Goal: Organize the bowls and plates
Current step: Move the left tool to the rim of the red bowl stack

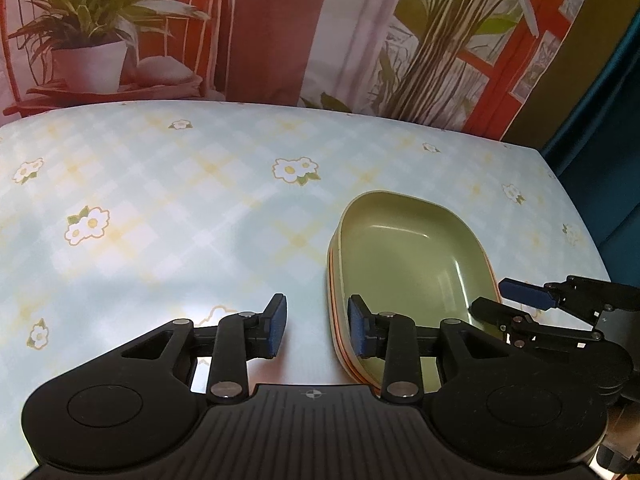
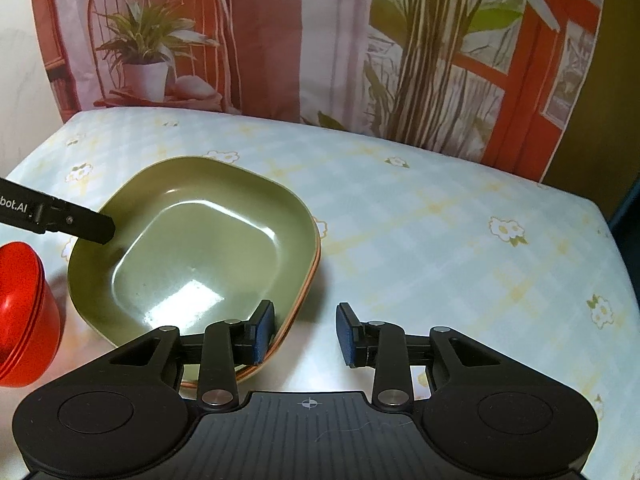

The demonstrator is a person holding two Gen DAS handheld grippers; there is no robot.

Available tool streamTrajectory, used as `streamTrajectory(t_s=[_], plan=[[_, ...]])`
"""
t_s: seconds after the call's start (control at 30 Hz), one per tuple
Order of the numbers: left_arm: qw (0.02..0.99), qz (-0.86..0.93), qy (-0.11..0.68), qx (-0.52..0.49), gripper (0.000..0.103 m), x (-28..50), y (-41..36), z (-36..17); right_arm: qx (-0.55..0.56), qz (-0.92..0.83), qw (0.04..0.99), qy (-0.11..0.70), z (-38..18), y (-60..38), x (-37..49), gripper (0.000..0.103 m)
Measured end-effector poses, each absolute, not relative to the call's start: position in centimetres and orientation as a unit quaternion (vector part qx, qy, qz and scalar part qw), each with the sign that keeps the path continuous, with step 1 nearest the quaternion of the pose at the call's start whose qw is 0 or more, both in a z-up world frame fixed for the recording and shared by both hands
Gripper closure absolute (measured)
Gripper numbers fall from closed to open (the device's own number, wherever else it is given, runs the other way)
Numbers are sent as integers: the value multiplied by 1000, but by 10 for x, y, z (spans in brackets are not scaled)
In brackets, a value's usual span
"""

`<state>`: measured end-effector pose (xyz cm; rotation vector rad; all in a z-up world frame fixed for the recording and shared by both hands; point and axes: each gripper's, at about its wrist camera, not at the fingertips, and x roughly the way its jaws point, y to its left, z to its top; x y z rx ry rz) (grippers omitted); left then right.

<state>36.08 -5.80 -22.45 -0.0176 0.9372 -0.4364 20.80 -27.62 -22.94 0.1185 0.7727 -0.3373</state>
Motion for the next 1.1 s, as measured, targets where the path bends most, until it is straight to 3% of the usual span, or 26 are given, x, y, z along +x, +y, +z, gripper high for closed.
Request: streamTrajectory(t_s=[0.53, 0.63, 0.83, 1.1], plan=[[877, -236, 418, -1, 64, 346, -56, -204, 119, -172, 917, 339, -219, -276, 194, 75], [882, -237, 407, 10, 59, 336, -50, -191, 134, -166, 922, 322, -212, -268, 187, 74], [894, -234, 381, 23, 53, 312, -26, -175, 148, -149, 932, 295, -196, -241, 179, 52], [899, -204, 388, 14, 53, 295, 11, -182, 143, -127, 934, 303, -191, -202, 184, 42]])
